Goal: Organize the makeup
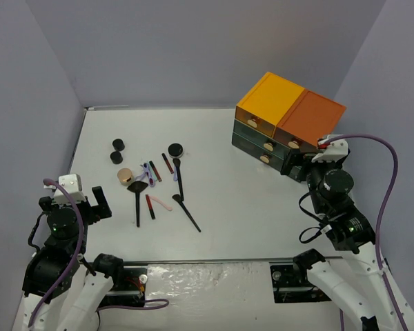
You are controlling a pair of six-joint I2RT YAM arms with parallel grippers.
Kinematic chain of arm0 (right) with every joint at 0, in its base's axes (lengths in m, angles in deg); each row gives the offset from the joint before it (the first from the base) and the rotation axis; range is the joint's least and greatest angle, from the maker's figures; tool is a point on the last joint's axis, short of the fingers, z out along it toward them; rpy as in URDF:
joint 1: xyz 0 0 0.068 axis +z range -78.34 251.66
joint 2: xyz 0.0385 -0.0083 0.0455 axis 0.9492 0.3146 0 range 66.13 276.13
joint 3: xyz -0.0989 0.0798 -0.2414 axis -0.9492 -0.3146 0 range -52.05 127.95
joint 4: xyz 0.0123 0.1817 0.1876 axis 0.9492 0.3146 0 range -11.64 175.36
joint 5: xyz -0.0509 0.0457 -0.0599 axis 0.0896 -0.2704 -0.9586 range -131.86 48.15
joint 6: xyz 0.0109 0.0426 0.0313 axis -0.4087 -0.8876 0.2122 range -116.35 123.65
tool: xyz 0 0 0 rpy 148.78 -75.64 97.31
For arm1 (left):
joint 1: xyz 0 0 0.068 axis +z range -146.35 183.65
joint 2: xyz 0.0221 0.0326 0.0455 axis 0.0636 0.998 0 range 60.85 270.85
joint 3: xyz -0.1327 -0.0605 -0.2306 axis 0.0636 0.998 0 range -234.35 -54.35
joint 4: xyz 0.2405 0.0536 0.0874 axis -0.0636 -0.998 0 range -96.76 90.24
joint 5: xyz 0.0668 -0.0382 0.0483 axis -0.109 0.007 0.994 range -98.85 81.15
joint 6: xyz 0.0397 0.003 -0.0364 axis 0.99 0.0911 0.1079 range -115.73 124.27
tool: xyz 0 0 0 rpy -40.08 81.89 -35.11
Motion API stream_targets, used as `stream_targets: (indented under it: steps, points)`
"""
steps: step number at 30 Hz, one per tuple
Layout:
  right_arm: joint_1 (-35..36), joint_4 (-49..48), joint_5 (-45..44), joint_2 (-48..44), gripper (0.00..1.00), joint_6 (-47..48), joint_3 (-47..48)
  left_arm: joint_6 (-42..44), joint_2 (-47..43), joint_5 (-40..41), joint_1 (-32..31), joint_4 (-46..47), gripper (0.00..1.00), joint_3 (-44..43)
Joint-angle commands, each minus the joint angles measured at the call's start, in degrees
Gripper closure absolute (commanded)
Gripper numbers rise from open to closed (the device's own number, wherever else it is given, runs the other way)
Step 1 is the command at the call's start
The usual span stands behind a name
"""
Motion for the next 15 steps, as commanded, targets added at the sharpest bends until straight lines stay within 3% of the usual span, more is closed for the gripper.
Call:
stream_targets:
  steps: [1, 15]
  points:
    - [0.30, -4.24, -3.76, 3.53, 0.00, -2.30, 2.34, -1.61, 2.33, -0.13, -0.24, 2.84, 0.03, -0.78]
    - [0.31, -4.24, -6.42, 9.69, 0.00, -4.35, 4.17, -3.51, 2.99, -0.19, -0.24, 3.11, 0.03, -0.26]
